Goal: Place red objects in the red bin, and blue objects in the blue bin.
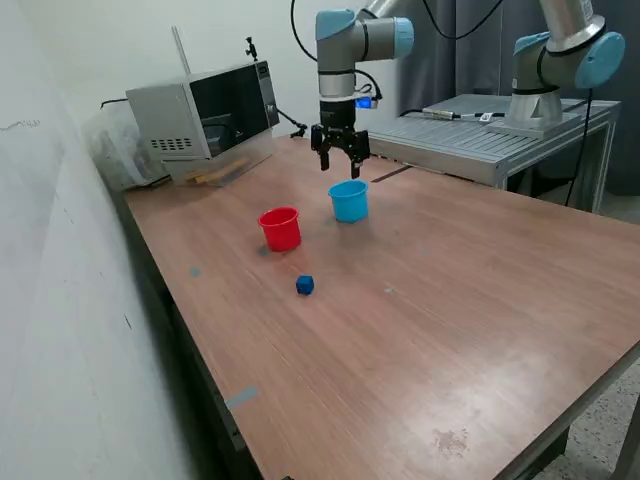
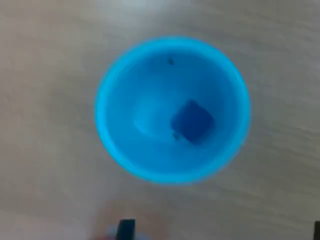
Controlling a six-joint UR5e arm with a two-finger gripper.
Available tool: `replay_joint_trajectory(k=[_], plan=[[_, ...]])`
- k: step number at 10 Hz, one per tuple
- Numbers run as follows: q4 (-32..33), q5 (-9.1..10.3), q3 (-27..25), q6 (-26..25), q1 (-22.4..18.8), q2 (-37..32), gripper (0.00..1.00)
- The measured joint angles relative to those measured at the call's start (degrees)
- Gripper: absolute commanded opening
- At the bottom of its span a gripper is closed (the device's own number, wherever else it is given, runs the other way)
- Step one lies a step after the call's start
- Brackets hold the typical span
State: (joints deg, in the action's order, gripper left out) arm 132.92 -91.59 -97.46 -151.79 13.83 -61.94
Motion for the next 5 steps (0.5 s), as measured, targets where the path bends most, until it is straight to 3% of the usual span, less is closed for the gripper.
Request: replay_joint_trajectory(k=[5], plan=[[-0.82,0.32,9.14,9.61,-9.0,3.95,1.0]])
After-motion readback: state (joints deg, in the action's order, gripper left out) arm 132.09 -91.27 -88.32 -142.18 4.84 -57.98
